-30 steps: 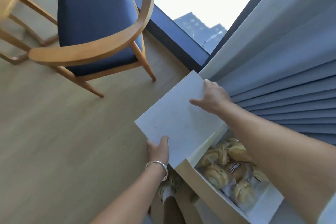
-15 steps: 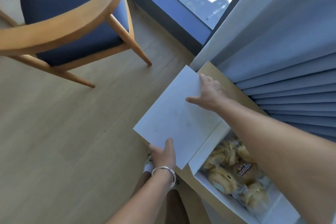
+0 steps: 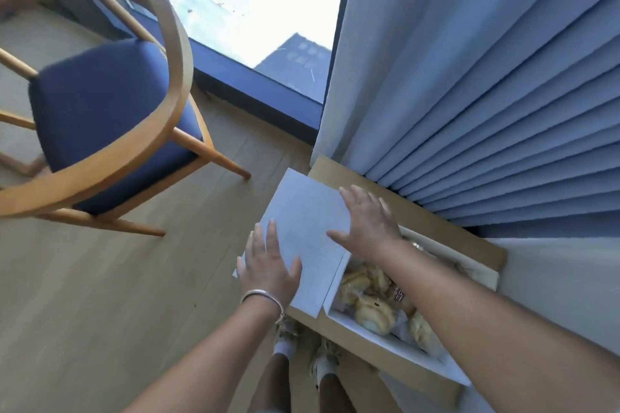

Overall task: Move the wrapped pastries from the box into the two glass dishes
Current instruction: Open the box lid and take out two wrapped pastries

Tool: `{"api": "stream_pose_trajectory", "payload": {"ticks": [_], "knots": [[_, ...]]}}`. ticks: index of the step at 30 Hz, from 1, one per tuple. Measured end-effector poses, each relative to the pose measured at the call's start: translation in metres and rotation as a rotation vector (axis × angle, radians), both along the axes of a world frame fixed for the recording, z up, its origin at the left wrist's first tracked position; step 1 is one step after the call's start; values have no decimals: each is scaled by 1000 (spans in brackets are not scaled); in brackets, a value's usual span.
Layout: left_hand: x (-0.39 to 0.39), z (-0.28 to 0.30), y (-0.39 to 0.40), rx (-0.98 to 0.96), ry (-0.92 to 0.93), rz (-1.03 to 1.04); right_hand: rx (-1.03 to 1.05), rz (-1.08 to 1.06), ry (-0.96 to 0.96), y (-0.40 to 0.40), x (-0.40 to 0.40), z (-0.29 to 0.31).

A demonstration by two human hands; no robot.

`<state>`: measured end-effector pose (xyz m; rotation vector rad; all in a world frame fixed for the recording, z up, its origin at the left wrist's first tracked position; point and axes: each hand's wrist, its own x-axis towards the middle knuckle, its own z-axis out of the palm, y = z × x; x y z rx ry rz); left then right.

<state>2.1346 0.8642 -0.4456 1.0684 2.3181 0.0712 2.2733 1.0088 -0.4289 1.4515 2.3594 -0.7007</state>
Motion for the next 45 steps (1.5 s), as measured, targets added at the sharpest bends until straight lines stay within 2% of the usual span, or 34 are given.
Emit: {"api": "stream_pose_trajectory", "payload": {"ticks": [2,6,11,16,20,30,35,40,45], "knots": [[0,25,11,-18,76,-172,10,-47,19,-8,17,29],[13,80,37,62,169,-383,39,-154,54,-26,54,85],[48,128,54,171,138,-609,72,-325,69,-59,111,132],[87,139,62,199,81,-779,89,-455,58,-88,161,141],[113,125,59,163,53,-870,80,-487,9,-104,188,129],[127,49,27,-51,-18,-973,-125,-537,-57,-146,203,57],[124,6,26,-186,14,-1007,-180,-610,-71,-149,204,12],[125,-31,34,-240,138,-1145,-178,-556,-84,-142,204,-29],[137,-60,36,-279,180,-1149,-178,-496,-119,-138,208,-66]]}}
